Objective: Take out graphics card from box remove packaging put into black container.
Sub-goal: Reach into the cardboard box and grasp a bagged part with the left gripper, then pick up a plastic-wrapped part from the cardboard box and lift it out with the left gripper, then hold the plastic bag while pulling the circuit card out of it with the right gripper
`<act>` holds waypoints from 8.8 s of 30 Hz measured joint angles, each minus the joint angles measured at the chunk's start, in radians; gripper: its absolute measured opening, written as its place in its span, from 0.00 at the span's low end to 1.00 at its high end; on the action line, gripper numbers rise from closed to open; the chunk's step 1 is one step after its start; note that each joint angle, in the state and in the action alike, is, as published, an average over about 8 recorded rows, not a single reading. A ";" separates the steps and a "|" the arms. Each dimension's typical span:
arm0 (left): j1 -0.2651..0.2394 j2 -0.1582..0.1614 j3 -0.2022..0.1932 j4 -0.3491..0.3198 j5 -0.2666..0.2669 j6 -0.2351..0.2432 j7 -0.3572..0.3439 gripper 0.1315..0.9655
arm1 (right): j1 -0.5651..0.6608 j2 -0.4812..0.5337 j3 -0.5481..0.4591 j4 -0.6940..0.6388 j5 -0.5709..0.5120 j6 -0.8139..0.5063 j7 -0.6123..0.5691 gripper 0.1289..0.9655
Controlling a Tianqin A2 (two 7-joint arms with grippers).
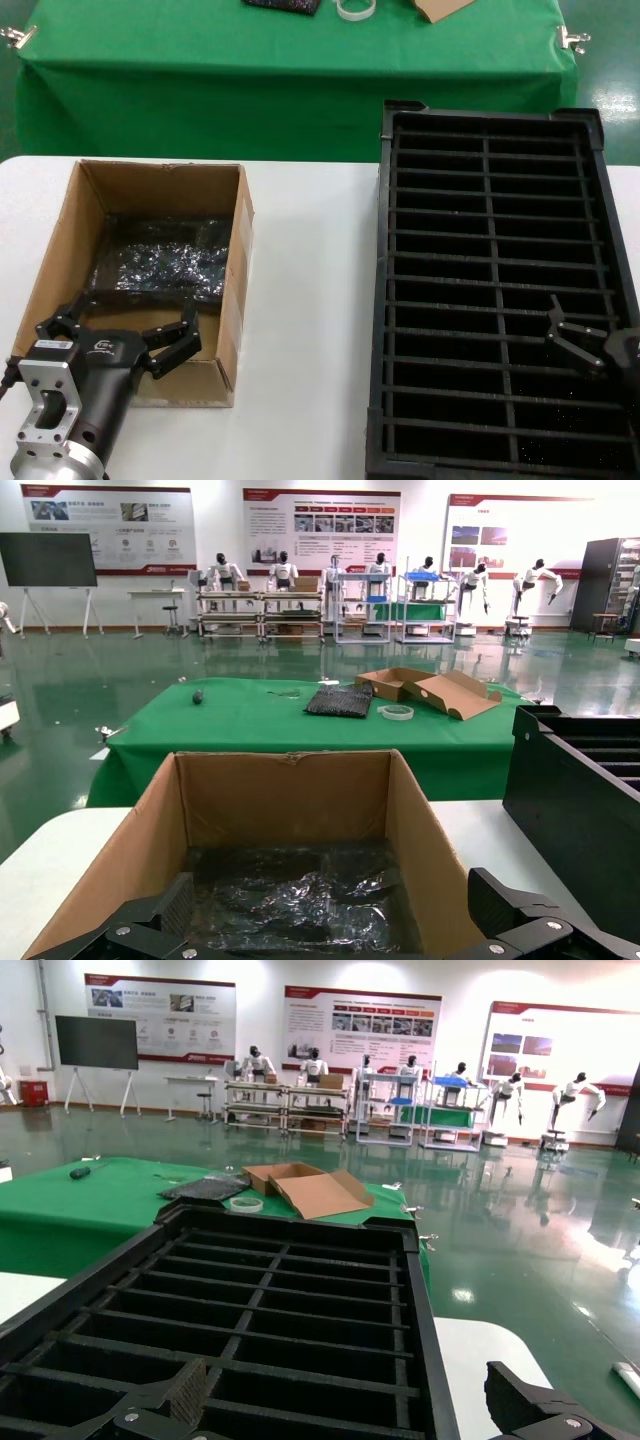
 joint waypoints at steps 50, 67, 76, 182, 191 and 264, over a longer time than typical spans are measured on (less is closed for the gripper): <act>-0.376 -0.058 -0.241 0.371 0.139 0.468 0.744 1.00 | 0.000 0.000 0.000 0.000 0.000 0.000 0.000 1.00; -0.737 -0.062 -0.202 0.976 0.153 0.798 1.503 1.00 | 0.000 0.000 0.000 0.000 0.000 0.000 0.000 1.00; -0.885 -0.092 -0.170 1.262 0.090 0.890 1.843 1.00 | 0.000 0.000 0.000 0.000 0.000 0.000 0.000 1.00; -0.973 -0.131 -0.268 1.565 -0.249 0.840 2.199 0.02 | 0.000 0.000 0.000 0.000 0.000 0.000 0.000 1.00; -0.863 -0.133 -0.287 1.322 -0.272 0.913 2.017 0.01 | 0.000 0.000 0.000 0.000 0.000 0.000 0.000 1.00; -1.107 -0.080 -0.183 1.588 -0.287 1.458 2.234 0.01 | 0.634 -0.080 -0.334 -0.398 -0.380 -0.456 0.416 0.80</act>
